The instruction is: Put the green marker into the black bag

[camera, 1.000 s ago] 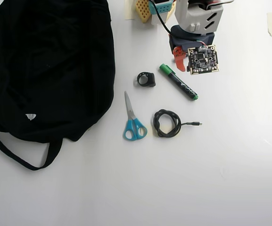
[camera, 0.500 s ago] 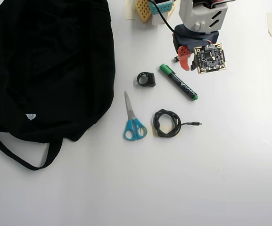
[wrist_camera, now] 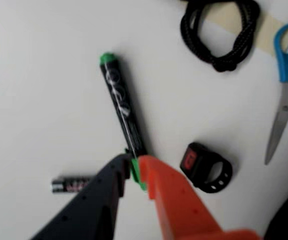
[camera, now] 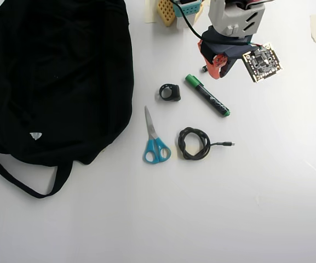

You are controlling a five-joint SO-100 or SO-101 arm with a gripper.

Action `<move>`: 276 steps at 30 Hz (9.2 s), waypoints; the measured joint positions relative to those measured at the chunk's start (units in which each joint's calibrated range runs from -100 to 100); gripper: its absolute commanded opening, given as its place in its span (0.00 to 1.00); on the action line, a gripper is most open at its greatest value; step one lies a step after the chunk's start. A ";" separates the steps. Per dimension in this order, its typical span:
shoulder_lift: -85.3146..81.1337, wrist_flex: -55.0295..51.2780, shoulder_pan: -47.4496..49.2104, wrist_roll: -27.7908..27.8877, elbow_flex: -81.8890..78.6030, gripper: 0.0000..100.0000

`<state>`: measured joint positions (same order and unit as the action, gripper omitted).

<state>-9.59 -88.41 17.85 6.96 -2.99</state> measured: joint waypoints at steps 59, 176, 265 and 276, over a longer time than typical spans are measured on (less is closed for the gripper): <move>7.56 19.58 5.95 1.90 -21.31 0.16; 20.17 30.57 5.95 1.95 -21.86 0.11; 9.22 -9.88 -10.95 -7.52 12.42 0.02; 6.56 -9.88 -18.74 -7.47 12.42 0.02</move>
<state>-3.03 -98.28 -0.88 -0.51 9.43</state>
